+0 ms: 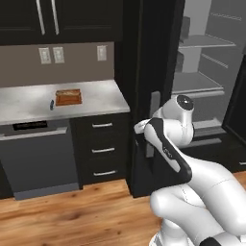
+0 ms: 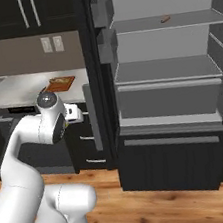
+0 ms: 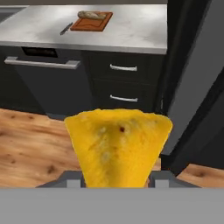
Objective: Retrieve the sausage and cheese from the fridge and place them on the cutting board on the counter.
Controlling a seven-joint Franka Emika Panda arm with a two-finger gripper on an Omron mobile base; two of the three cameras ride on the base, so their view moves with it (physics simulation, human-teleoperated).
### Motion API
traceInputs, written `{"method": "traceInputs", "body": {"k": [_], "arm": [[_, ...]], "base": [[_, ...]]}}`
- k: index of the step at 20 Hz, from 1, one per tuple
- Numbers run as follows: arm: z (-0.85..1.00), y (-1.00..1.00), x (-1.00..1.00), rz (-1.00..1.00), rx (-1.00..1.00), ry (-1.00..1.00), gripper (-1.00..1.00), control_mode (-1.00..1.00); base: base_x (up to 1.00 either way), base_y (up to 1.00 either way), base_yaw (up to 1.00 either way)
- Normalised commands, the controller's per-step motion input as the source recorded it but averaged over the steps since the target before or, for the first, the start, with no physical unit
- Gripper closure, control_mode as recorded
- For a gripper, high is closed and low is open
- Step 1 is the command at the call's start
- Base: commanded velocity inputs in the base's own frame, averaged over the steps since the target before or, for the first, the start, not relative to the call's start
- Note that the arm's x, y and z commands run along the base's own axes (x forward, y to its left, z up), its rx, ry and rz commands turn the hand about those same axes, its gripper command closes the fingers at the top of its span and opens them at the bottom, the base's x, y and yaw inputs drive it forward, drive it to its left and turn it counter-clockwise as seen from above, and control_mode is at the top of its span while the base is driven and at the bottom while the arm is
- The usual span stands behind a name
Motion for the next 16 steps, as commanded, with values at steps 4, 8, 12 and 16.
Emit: {"method": "traceInputs", "body": {"k": [4,8,12,16], "arm": [[0.0,0.0,0.0,0.0,0.0,0.0,1.0,1.0],[0.0,0.0,0.0,0.0,0.0,0.0,1.0,1.0],[0.0,0.0,0.0,0.0,0.0,0.0,1.0,1.0],[0.0,0.0,0.0,0.0,0.0,0.0,1.0,1.0]], "base": [[0.07,0.9,-0.04],[0.54,0.78,-0.02],[0.66,0.73,0.0],[0.74,0.68,0.0]]}}
